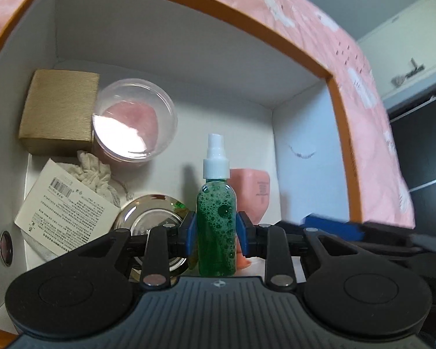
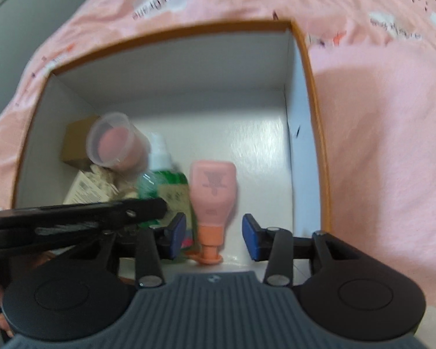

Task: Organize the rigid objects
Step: 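Open both tools to release the bottles in the box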

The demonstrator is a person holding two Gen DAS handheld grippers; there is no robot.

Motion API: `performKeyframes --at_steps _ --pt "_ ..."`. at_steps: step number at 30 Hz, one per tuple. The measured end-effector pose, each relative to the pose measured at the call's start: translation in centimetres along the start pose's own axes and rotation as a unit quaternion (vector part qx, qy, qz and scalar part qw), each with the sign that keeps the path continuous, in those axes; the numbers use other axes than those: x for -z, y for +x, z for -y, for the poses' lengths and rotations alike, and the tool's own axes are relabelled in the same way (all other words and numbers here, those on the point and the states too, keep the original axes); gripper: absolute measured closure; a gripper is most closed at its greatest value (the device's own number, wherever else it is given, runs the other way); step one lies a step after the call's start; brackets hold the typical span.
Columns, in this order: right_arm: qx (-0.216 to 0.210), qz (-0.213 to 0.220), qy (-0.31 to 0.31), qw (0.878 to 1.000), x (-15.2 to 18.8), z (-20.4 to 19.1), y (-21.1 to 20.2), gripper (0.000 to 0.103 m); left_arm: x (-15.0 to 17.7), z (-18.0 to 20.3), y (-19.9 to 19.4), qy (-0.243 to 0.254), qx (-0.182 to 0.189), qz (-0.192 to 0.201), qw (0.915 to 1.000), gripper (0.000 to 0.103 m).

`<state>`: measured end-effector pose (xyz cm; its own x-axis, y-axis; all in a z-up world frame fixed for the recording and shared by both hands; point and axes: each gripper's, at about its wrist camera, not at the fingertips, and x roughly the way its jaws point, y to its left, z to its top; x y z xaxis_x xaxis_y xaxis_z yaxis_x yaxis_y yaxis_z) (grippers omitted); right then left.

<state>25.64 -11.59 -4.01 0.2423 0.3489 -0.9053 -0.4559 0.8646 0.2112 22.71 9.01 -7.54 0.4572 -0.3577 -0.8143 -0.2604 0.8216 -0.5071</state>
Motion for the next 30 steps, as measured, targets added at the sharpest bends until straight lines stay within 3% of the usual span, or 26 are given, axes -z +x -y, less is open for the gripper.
performKeyframes --at_steps 5,12,20,30 --pt "0.048 0.035 -0.045 0.997 0.7 -0.5 -1.4 0.048 -0.3 0.9 0.8 0.017 -0.013 -0.011 0.9997 0.071" --pt "0.049 0.039 -0.058 0.996 0.9 0.1 -1.3 0.048 -0.6 0.9 1.5 0.024 -0.006 -0.033 0.9991 0.070" --pt "0.050 0.034 -0.063 0.996 1.8 0.0 -1.0 0.045 -0.3 2.7 -0.8 0.076 -0.031 0.001 0.9966 0.070" --pt "0.045 0.063 -0.063 0.995 3.1 -0.6 -3.2 0.044 3.0 4.3 -7.2 0.127 -0.026 0.068 0.9891 0.070"
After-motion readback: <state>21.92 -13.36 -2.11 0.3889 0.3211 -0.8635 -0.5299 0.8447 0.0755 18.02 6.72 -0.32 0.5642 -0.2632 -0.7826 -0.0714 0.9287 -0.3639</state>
